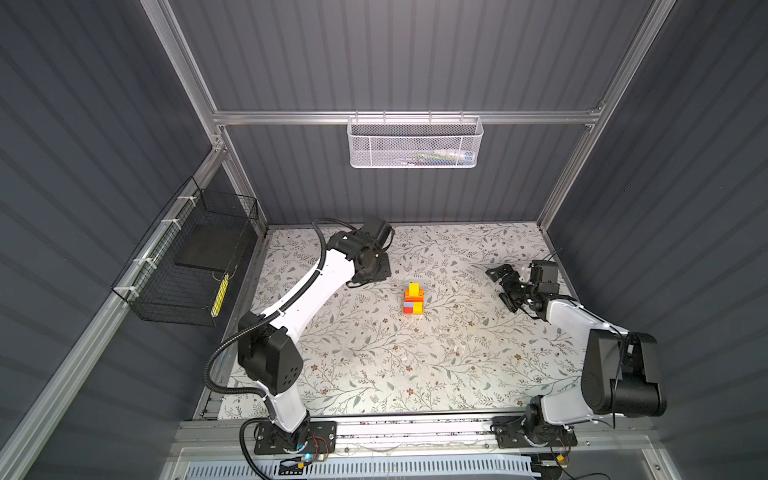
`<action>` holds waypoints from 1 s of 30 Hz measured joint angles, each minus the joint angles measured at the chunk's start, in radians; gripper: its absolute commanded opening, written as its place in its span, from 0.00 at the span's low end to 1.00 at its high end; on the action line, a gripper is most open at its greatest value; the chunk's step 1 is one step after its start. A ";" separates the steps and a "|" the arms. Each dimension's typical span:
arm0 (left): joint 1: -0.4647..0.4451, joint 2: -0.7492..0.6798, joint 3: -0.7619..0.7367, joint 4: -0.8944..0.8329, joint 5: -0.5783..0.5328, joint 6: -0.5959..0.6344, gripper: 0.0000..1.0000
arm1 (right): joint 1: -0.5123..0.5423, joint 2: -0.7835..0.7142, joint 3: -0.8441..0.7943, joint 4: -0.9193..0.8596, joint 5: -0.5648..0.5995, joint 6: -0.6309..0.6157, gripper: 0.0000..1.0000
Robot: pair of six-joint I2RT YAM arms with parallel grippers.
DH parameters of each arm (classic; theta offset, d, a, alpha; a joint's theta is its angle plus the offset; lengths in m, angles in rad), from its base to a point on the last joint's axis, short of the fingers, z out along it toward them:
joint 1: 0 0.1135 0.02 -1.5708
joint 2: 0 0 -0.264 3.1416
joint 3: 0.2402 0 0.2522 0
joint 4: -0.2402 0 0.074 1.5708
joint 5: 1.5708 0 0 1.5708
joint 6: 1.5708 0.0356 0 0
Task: Build the wood block tower
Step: 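Lift the small yellow cube and carry it over the stack with the left gripper, then lower the small yellow cube onto the stack top with the left gripper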
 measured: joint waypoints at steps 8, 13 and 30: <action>-0.082 0.230 0.237 -0.086 0.012 0.016 0.21 | 0.000 0.000 0.000 0.000 0.000 -0.001 0.99; -0.100 0.277 0.279 -0.121 0.016 0.016 0.20 | 0.000 0.000 0.000 -0.001 0.000 -0.002 0.99; -0.172 0.386 0.441 -0.192 0.016 0.015 0.19 | 0.000 0.029 0.000 0.000 -0.001 -0.002 0.99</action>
